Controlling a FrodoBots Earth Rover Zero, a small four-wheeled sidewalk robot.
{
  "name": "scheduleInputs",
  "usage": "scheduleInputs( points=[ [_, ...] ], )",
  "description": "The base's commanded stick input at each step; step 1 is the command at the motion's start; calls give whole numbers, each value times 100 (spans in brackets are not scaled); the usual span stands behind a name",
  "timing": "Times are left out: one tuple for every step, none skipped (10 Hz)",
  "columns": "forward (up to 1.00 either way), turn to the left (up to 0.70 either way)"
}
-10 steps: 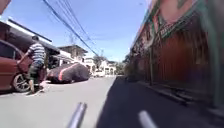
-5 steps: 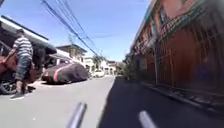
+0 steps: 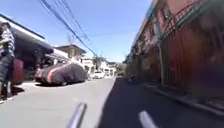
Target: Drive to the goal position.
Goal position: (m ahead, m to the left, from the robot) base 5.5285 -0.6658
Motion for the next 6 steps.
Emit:
scheduleInputs(
  points=[
    [100, 7],
    [100, 1],
    [100, 10],
    [100, 8],
    [100, 0],
    [100, 0]
  ],
)
